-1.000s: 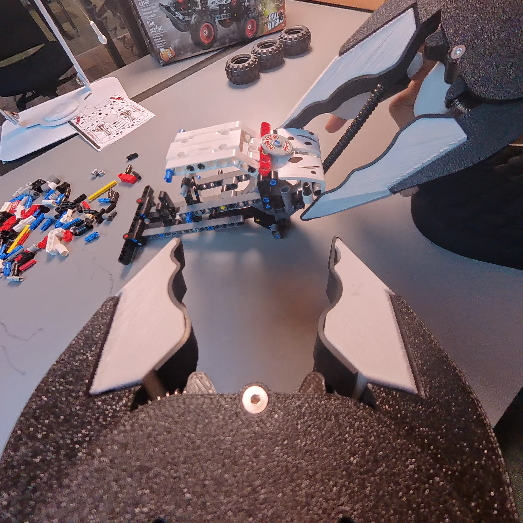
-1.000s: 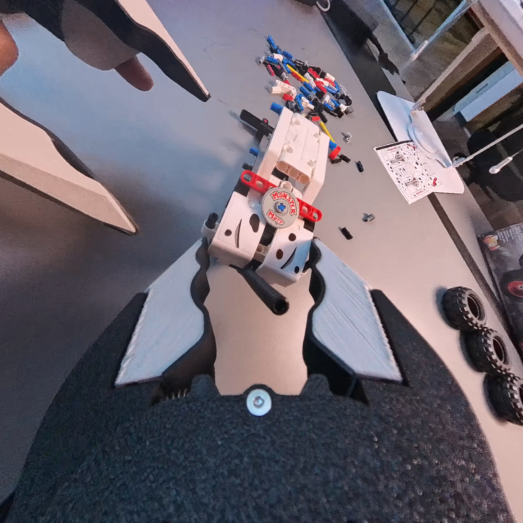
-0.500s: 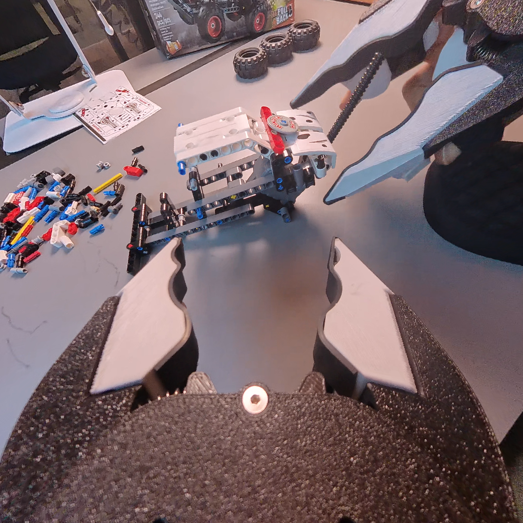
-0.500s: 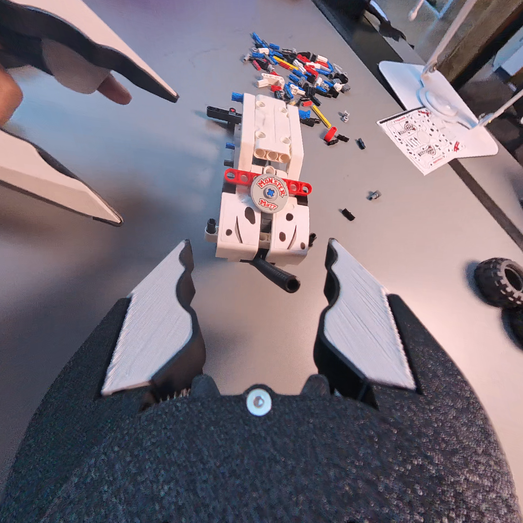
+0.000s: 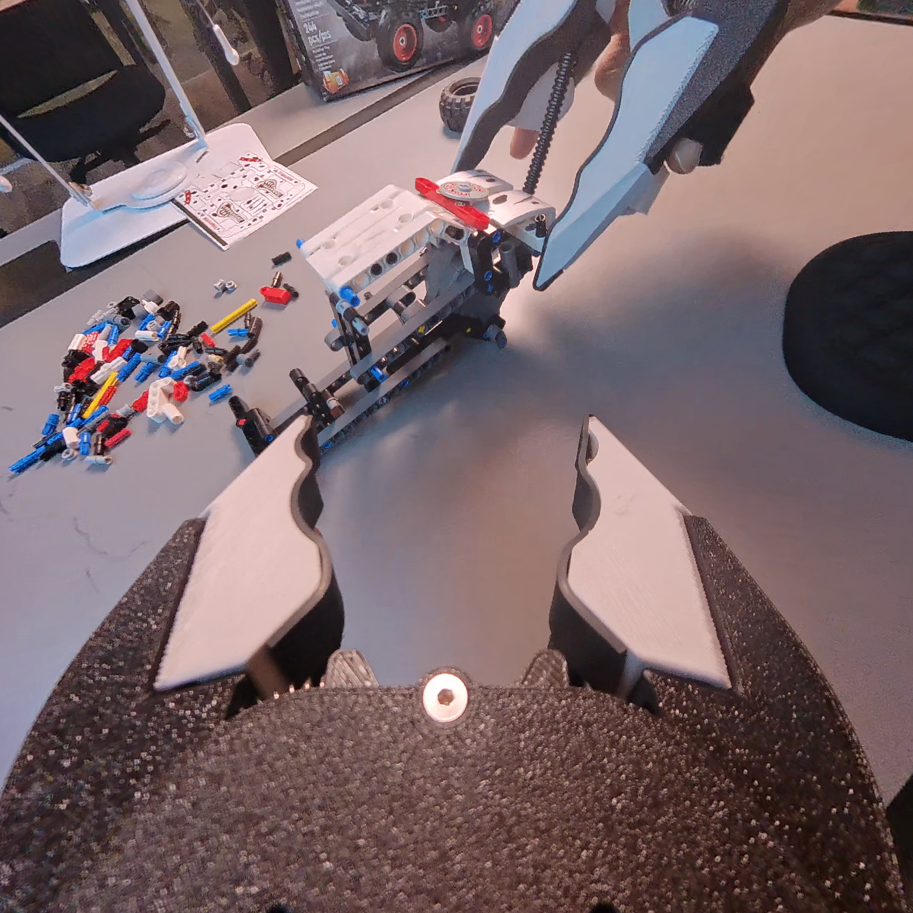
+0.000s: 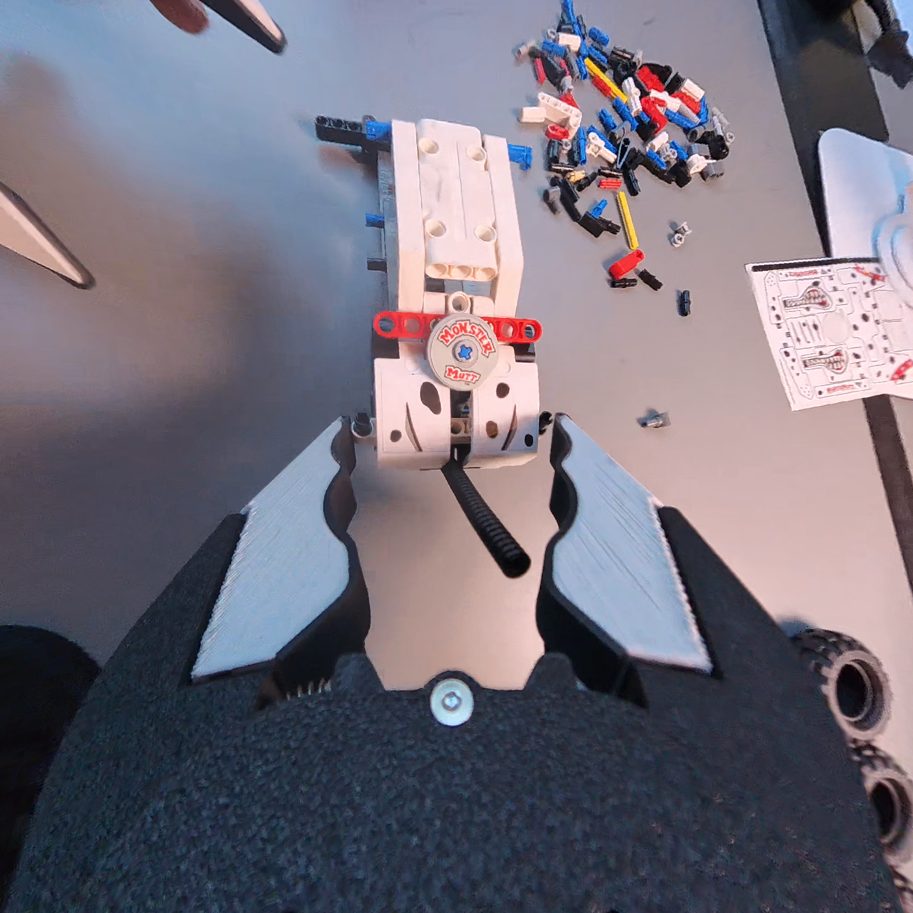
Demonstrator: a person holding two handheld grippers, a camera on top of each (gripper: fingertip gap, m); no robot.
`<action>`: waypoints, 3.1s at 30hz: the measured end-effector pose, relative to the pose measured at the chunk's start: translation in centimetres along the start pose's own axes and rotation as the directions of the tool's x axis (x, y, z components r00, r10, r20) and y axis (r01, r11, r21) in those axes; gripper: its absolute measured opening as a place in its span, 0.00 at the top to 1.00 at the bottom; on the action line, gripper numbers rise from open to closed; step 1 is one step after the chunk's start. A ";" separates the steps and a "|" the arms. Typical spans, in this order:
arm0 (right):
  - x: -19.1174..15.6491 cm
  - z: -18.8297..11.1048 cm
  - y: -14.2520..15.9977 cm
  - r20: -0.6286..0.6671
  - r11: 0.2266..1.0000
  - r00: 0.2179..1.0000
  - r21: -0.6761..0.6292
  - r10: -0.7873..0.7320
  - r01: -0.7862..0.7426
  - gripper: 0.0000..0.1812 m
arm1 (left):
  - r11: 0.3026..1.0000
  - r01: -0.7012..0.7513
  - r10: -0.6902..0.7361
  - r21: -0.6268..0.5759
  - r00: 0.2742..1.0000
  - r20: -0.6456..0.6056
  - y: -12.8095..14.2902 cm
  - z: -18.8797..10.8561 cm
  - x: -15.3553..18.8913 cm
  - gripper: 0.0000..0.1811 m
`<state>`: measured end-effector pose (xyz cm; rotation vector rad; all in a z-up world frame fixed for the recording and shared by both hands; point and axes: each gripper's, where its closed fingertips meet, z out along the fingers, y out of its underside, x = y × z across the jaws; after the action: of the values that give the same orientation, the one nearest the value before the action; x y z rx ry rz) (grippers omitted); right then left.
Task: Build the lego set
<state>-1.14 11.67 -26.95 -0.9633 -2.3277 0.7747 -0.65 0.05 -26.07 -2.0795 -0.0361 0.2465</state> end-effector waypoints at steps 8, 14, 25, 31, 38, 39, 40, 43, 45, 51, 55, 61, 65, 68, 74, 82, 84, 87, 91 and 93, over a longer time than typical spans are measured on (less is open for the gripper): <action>0.9 -0.3 -0.3 -0.074 1.000 0.997 0.016 0.021 -0.020 0.46 | 0.998 0.057 -0.056 0.008 0.998 -0.040 0.3 -1.3 -2.7 0.42; 1.2 0.1 0.6 -0.051 0.996 0.997 0.072 0.066 -0.062 0.60 | 0.995 -0.001 0.005 0.097 0.999 -0.037 -2.2 -3.5 -6.9 0.43; 3.9 0.4 1.3 -0.017 0.998 0.998 0.022 0.060 -0.059 0.59 | 0.989 -0.113 0.138 0.092 0.934 -0.330 -1.0 4.2 -8.6 0.44; 2.9 -1.2 0.3 -0.133 0.979 0.975 0.125 0.178 -0.162 0.48 | 0.973 -0.207 0.229 0.100 0.910 -0.345 -0.1 6.5 -7.9 0.48; 4.3 -0.1 0.3 -0.123 0.947 0.963 0.248 0.241 -0.205 0.73 | 0.943 -0.328 0.321 0.051 0.860 -0.397 0.8 8.4 -7.9 0.79; 4.3 -0.1 0.3 -0.118 0.945 0.963 0.254 0.243 -0.207 0.73 | 0.943 -0.329 0.322 0.051 0.863 -0.390 0.9 8.4 -8.1 0.83; 4.2 -0.2 0.4 -0.112 0.945 0.964 0.254 0.240 -0.206 0.74 | 0.944 -0.326 0.322 0.055 0.868 -0.379 0.8 8.4 -8.3 0.85; 3.5 -0.6 0.5 -0.109 0.946 0.966 0.254 0.234 -0.200 0.74 | 0.938 -0.339 0.340 0.069 0.867 -0.364 0.8 8.1 -8.0 0.85; 2.9 -1.1 0.7 -0.117 0.951 0.968 0.248 0.220 -0.186 0.75 | 0.933 -0.351 0.356 0.082 0.861 -0.365 0.7 7.9 -7.4 0.85; 1.3 -3.2 0.4 -0.105 0.945 0.974 0.283 0.202 -0.165 0.76 | 0.902 -0.415 0.429 0.119 0.833 -0.349 0.6 6.3 -4.7 0.85; 0.9 -2.5 1.6 -0.080 0.950 0.973 0.246 0.218 -0.193 0.76 | 0.905 -0.409 0.422 0.115 0.830 -0.366 0.9 6.1 -4.1 0.85; 0.8 -2.5 1.6 -0.051 0.941 0.967 0.251 0.249 -0.229 0.76 | 0.932 -0.348 0.358 0.102 0.839 -0.410 0.9 6.3 -4.6 0.82; 1.1 -2.2 1.4 -0.067 0.935 0.962 0.263 0.263 -0.237 0.76 | 0.946 -0.309 0.320 0.092 0.858 -0.403 0.7 6.6 -5.5 0.82; 1.2 -2.1 1.3 -0.084 0.939 0.961 0.254 0.262 -0.233 0.76 | 0.951 -0.297 0.305 0.083 0.872 -0.382 0.7 6.7 -6.4 0.81; 1.8 -1.9 1.3 -0.121 0.935 0.949 0.247 0.291 -0.255 0.76 | 0.953 -0.294 0.302 0.072 0.899 -0.317 0.6 7.2 -7.9 0.80; 3.5 -6.0 -0.5 -0.178 0.890 0.925 0.383 0.336 -0.249 0.55 | 0.977 -0.035 0.077 0.211 0.978 -0.193 -3.2 5.3 -13.7 0.63; 5.0 -8.6 -2.1 -0.236 0.838 0.893 0.496 0.383 -0.228 0.54 | 0.960 0.062 -0.025 0.273 0.990 -0.137 -4.2 4.7 -16.3 0.60; 7.6 -12.0 -4.5 -0.318 0.719 0.802 0.668 0.506 -0.189 0.60 | 0.925 0.132 -0.111 0.355 0.991 -0.080 -5.3 3.7 -18.7 0.57; 10.2 -12.3 -5.9 -0.388 0.670 0.713 0.727 0.584 -0.152 0.62 | 0.901 0.106 -0.124 0.422 0.992 0.016 -6.2 2.7 -20.1 0.56; 11.7 -11.8 -6.4 -0.458 0.708 0.688 0.697 0.563 -0.115 0.65 | 0.887 0.097 -0.131 0.451 0.990 0.045 -6.5 2.2 -20.5 0.56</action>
<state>-3.99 20.31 -11.59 -1.1465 -1.1401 1.0633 -20.67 2.51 -18.24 -1.5998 -0.1349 0.2349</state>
